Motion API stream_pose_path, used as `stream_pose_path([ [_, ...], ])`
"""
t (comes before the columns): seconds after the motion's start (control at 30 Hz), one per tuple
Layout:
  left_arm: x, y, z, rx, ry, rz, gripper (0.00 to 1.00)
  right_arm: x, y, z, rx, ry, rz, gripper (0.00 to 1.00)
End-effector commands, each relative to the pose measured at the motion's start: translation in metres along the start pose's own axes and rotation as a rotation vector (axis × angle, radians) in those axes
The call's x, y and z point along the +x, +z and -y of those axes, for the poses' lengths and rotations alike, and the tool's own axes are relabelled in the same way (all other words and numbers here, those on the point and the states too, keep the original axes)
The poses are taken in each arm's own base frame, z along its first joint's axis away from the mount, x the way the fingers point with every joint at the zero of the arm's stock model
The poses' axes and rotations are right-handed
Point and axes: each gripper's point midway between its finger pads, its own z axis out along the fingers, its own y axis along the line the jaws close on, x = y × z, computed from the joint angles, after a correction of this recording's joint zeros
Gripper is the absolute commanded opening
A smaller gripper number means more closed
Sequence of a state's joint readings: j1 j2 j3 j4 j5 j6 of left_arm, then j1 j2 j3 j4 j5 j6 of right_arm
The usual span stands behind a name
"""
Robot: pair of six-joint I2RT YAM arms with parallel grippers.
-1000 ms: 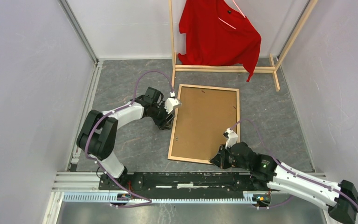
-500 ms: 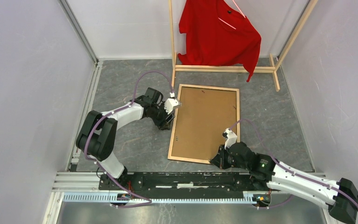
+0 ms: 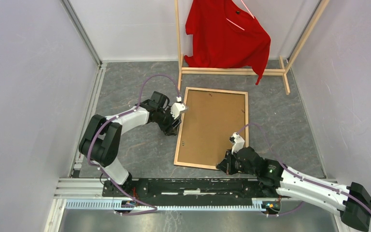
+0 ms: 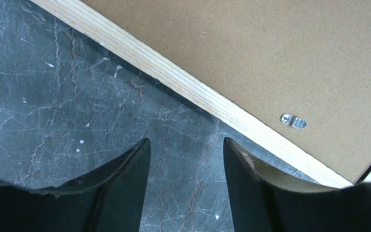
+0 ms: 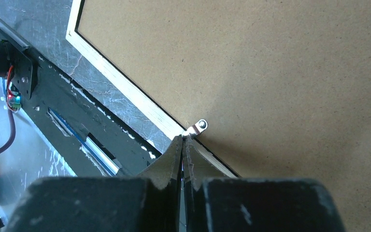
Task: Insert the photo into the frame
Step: Install the photo frame at the center of the board.
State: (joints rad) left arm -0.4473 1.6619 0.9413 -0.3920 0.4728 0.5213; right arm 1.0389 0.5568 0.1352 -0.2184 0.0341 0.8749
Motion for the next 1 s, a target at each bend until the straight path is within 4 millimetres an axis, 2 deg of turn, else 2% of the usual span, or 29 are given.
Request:
stream_pose_path([
  [0.0,-0.009,-0.005,0.002,0.005,0.062,0.033,0.63,-0.001,0.003,0.005,0.021,-0.011,0.015,0.06],
  [0.2,-0.008,-0.004,0.004,0.01,0.062,0.031,0.63,-0.001,0.004,0.008,0.035,-0.02,0.018,0.06],
  [0.63,-0.008,-0.003,0.006,0.015,0.069,0.029,0.63,-0.011,0.01,0.0,0.016,-0.065,0.037,0.06],
  [0.83,-0.007,-0.003,0.005,0.011,0.071,0.026,0.63,-0.026,0.008,-0.02,-0.045,-0.092,0.073,0.07],
  [0.97,-0.008,-0.003,0.004,0.008,0.073,0.026,0.63,-0.043,-0.001,-0.04,-0.105,-0.096,0.122,0.15],
])
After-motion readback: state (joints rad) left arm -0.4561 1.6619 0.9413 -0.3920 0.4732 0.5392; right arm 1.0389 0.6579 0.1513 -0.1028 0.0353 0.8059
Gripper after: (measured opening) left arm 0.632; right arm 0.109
